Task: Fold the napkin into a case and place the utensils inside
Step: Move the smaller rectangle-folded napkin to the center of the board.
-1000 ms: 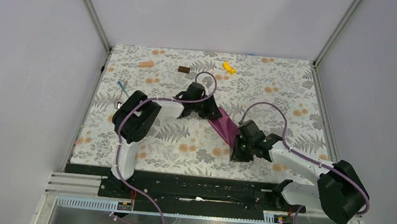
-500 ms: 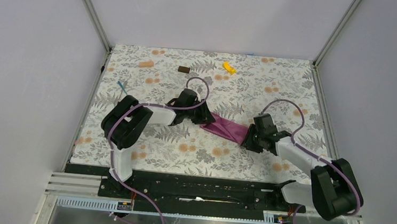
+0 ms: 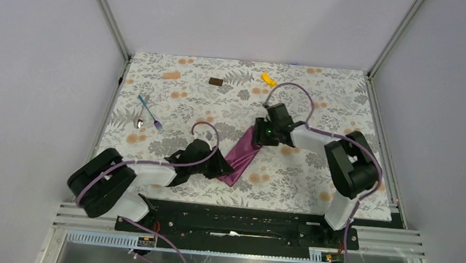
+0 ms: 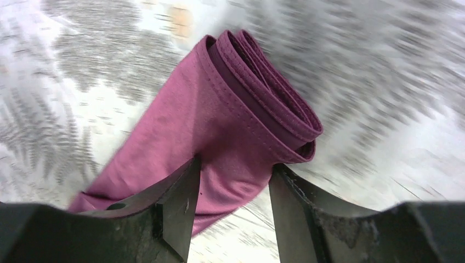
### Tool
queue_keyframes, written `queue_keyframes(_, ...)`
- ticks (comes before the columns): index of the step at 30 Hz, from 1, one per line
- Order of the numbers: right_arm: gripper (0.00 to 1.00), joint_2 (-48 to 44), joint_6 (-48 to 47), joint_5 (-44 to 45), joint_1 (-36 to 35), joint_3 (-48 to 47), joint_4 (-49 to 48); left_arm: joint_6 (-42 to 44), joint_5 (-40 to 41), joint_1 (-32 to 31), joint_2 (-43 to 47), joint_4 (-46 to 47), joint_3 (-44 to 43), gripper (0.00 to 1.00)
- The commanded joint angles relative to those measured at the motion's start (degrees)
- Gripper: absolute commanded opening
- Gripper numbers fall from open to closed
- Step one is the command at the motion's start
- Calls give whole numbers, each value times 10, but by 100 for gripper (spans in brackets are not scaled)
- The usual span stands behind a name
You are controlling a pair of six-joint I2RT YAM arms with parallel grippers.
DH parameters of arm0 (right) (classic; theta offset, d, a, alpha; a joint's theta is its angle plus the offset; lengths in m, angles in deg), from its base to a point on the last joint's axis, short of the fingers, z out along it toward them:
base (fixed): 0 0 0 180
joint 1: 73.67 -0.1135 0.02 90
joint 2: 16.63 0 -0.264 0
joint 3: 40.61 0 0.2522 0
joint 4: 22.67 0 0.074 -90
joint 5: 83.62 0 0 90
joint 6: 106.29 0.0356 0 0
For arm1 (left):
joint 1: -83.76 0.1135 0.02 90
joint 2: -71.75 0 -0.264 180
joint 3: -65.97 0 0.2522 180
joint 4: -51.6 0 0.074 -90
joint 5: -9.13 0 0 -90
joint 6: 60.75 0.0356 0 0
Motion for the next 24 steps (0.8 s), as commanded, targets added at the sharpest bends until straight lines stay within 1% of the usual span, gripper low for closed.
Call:
queue_keyframes(1,56,76,-34,-54,-70,-74,0,-58,71,-43,83,-55,72,41)
queue_keyframes(3,57,100,-32,-71,-95,-102,-4,-62,96,-59,146,-105,86,42)
queue_keyframes(6,58,137,-16,-106,-127,-136,-19,-55,114,-61,221,-172,95,44)
queue_keyframes(9,62,159,16,-154,-144,-157,-62,-35,108,-63,272,-227,78,48)
queue_keyframes(10,65,159,26,-165,-143,-162,-64,-25,107,-63,287,-248,66,48)
queue_keyframes(11,69,150,29,-154,-141,-162,-51,-14,107,-63,301,-273,50,50)
queue_keyframes(13,80,114,26,-116,-130,-149,-9,15,107,-63,325,-324,12,52)
queue_keyframes(15,87,59,27,-111,-116,-121,20,42,121,-62,346,-386,-29,55)
queue_keyframes(17,87,29,33,-133,-114,-86,37,64,139,-62,366,-419,-59,58)
queue_keyframes(19,86,7,60,-164,-126,-33,17,74,154,-61,379,-437,-73,62)
queue_keyframes(22,83,-14,120,-199,-163,42,-72,80,172,-57,385,-446,-80,63)
queue_keyframes(24,78,-18,158,-203,-181,78,-134,84,181,-49,388,-449,-88,65)
